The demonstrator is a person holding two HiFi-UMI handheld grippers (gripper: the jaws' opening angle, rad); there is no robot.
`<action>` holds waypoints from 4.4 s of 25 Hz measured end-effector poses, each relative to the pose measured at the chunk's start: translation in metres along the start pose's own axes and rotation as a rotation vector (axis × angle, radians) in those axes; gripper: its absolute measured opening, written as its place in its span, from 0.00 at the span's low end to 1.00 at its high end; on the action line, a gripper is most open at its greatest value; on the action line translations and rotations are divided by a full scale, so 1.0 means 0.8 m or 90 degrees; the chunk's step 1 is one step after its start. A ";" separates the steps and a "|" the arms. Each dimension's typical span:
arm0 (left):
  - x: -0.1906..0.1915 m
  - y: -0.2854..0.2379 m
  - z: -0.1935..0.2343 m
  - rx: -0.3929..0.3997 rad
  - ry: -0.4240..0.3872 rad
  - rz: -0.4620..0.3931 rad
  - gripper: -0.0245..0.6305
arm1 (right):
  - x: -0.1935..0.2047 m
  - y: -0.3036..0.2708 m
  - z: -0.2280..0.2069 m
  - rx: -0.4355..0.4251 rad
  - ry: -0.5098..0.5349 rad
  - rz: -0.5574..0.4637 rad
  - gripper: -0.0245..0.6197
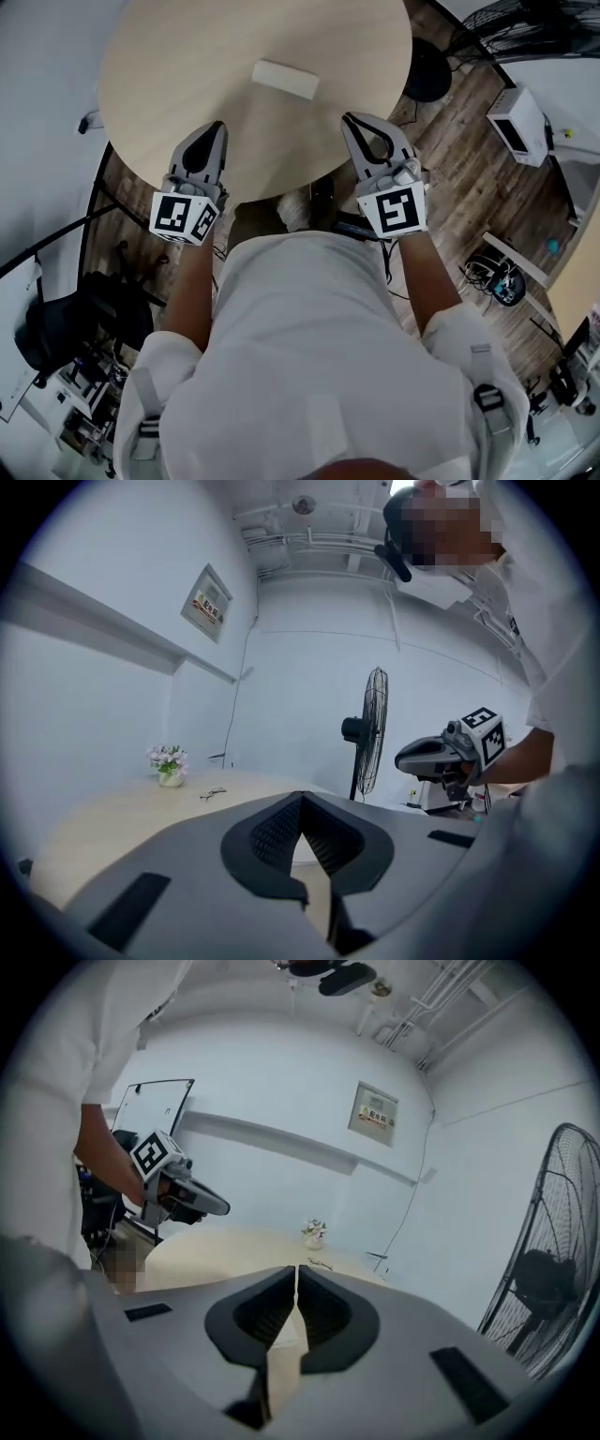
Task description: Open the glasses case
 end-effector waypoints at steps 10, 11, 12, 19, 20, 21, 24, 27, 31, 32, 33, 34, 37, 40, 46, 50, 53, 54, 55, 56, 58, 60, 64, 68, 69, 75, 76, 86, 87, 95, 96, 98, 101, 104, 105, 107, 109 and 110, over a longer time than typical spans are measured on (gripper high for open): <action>0.022 -0.030 0.088 0.078 -0.036 0.003 0.06 | 0.019 -0.099 0.045 0.010 0.140 0.080 0.09; 0.028 -0.033 0.097 0.088 -0.030 0.009 0.06 | 0.024 -0.107 0.049 0.013 0.141 0.091 0.09; 0.035 -0.035 0.104 0.097 -0.023 0.015 0.06 | 0.031 -0.114 0.054 0.016 0.140 0.102 0.09; 0.089 -0.065 0.102 0.131 -0.006 0.028 0.06 | 0.106 -0.148 0.061 0.007 0.155 0.168 0.17; 0.095 -0.069 0.102 0.133 -0.014 0.025 0.06 | 0.117 -0.154 0.063 0.007 0.165 0.176 0.18; 0.101 -0.071 0.103 0.133 -0.025 0.026 0.06 | 0.128 -0.159 0.064 0.007 0.177 0.182 0.18; 0.111 -0.083 0.107 0.131 -0.046 0.032 0.06 | 0.157 -0.170 0.065 0.002 0.197 0.194 0.19; 0.111 -0.092 0.114 0.131 -0.052 0.012 0.06 | 0.175 -0.178 0.070 0.001 0.226 0.199 0.19; 0.122 -0.102 0.113 0.128 -0.062 0.014 0.06 | 0.193 -0.182 0.075 -0.004 0.290 0.206 0.19; 0.127 -0.104 0.111 0.134 -0.068 0.018 0.06 | 0.196 -0.182 0.075 -0.002 0.299 0.212 0.19; 0.132 -0.105 0.110 0.142 -0.076 0.024 0.06 | 0.199 -0.182 0.075 0.001 0.306 0.216 0.19; 0.136 -0.106 0.109 0.149 -0.082 0.027 0.06 | 0.202 -0.183 0.075 0.005 0.313 0.217 0.19; 0.146 -0.111 0.106 0.158 -0.082 0.029 0.06 | 0.207 -0.186 0.077 0.020 0.325 0.215 0.19; 0.150 -0.117 0.102 0.162 -0.075 0.022 0.06 | 0.214 -0.190 0.078 0.021 0.338 0.219 0.19; 0.158 -0.131 0.084 0.182 -0.066 0.023 0.06 | 0.227 -0.189 0.072 0.029 0.366 0.216 0.17; 0.152 -0.126 0.086 0.187 -0.064 0.024 0.06 | 0.219 -0.190 0.076 0.035 0.374 0.213 0.15; 0.149 -0.119 0.092 0.187 -0.064 0.022 0.06 | 0.213 -0.193 0.082 0.034 0.376 0.212 0.14; 0.149 -0.119 0.093 0.188 -0.064 0.021 0.06 | 0.213 -0.193 0.083 0.033 0.376 0.212 0.14; 0.150 -0.119 0.093 0.188 -0.065 0.022 0.06 | 0.214 -0.193 0.083 0.032 0.375 0.211 0.14; 0.150 -0.119 0.093 0.189 -0.065 0.023 0.06 | 0.214 -0.192 0.082 0.031 0.374 0.211 0.13; 0.149 -0.119 0.093 0.189 -0.064 0.025 0.06 | 0.214 -0.192 0.081 0.028 0.373 0.211 0.13; 0.147 -0.117 0.094 0.189 -0.063 0.026 0.06 | 0.211 -0.191 0.082 0.025 0.372 0.213 0.13; 0.137 -0.115 0.095 0.192 -0.068 0.027 0.06 | 0.204 -0.191 0.080 0.027 0.363 0.214 0.12; 0.130 -0.115 0.098 0.193 -0.067 0.027 0.06 | 0.199 -0.192 0.075 0.027 0.358 0.214 0.11; 0.129 -0.115 0.099 0.192 -0.066 0.029 0.06 | 0.198 -0.192 0.074 0.027 0.357 0.214 0.11; 0.114 -0.118 0.100 0.188 -0.068 0.031 0.06 | 0.181 -0.194 0.057 0.031 0.344 0.210 0.09; 0.110 -0.119 0.099 0.188 -0.069 0.031 0.06 | 0.178 -0.195 0.053 0.033 0.342 0.209 0.09; 0.085 -0.116 0.099 0.181 -0.060 0.045 0.06 | 0.160 -0.213 0.014 0.028 0.309 0.206 0.08; 0.083 -0.116 0.099 0.180 -0.059 0.045 0.06 | 0.159 -0.215 0.010 0.027 0.308 0.206 0.08; 0.073 -0.128 0.109 0.177 -0.056 0.063 0.06 | 0.166 -0.233 -0.022 0.013 0.234 0.197 0.08; 0.072 -0.132 0.110 0.177 -0.057 0.063 0.06 | 0.168 -0.235 -0.027 0.012 0.220 0.196 0.08; 0.072 -0.137 0.112 0.179 -0.056 0.063 0.06 | 0.171 -0.239 -0.033 0.010 0.200 0.196 0.08; 0.074 -0.141 0.113 0.179 -0.049 0.056 0.06 | 0.176 -0.243 -0.039 0.007 0.160 0.199 0.08; 0.072 -0.147 0.110 0.170 -0.033 0.037 0.06 | 0.179 -0.246 -0.044 0.001 0.135 0.201 0.08; 0.072 -0.148 0.109 0.173 -0.034 0.040 0.06 | 0.180 -0.246 -0.046 -0.001 0.131 0.202 0.08; 0.074 -0.147 0.107 0.183 -0.045 0.056 0.06 | 0.180 -0.247 -0.048 -0.001 0.132 0.204 0.08; 0.073 -0.148 0.106 0.188 -0.052 0.062 0.06 | 0.180 -0.249 -0.048 0.000 0.136 0.206 0.08; 0.071 -0.148 0.105 0.189 -0.054 0.062 0.06 | 0.180 -0.249 -0.048 -0.001 0.135 0.206 0.08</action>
Point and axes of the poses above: the fingertips, and each gripper's own axes: y backward along the fingers, z to its left, x out of its underside, the point moved 9 cm from there along y, backward along the fingers, and after that the axes turned 9 degrees about x, right-handed, at the moved point
